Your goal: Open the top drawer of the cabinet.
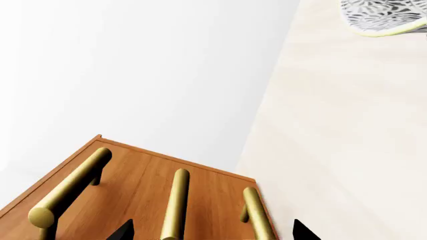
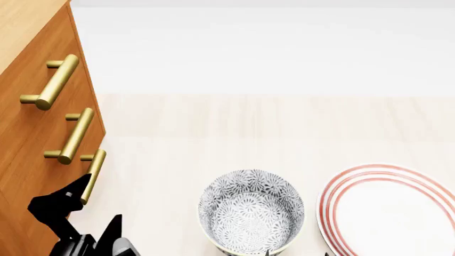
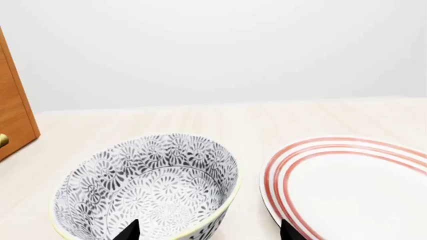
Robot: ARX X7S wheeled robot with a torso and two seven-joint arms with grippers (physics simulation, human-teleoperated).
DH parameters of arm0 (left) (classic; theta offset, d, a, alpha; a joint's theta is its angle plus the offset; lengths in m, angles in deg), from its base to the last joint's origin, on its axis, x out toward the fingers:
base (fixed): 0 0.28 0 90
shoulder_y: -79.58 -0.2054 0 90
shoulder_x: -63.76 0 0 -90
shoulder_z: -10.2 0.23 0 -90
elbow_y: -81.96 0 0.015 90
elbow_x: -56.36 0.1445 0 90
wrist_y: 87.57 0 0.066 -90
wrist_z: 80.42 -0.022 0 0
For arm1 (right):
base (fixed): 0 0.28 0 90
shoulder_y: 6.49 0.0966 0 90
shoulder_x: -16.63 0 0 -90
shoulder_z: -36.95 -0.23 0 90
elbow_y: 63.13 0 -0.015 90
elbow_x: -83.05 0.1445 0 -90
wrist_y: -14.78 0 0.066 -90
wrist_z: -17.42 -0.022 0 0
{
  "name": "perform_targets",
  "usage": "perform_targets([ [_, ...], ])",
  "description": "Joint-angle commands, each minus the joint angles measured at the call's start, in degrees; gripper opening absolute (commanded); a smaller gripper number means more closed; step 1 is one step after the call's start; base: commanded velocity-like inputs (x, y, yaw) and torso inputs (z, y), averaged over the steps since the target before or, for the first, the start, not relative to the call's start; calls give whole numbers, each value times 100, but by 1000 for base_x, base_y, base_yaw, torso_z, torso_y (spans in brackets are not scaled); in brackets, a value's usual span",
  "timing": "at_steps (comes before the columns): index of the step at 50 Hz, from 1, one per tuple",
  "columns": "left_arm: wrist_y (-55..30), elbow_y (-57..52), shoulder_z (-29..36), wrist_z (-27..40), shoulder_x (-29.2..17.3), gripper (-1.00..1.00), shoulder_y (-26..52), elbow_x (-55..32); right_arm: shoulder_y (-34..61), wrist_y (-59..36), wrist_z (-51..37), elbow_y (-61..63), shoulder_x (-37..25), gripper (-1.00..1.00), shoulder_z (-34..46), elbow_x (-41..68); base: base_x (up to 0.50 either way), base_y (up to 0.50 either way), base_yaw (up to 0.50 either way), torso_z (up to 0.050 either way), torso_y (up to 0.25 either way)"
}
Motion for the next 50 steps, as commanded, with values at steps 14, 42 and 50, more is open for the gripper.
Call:
perform_targets([
  [14,-892,-802,287,-1069,-379,100,707,1219,1,10,102,-45,69,100,-64,-35,0,0,0,0,0],
  [42,-1129,-1212,385,-1913,-906,100,1291,1687,31,27,15,-66,30,100,-23,37,0,0,0,0,0],
  [50,-1128,-1108,267,-2010,-943,100,1458,1580,38,14,-8,-70,20,100,-8,65,0,0,0,0,0],
])
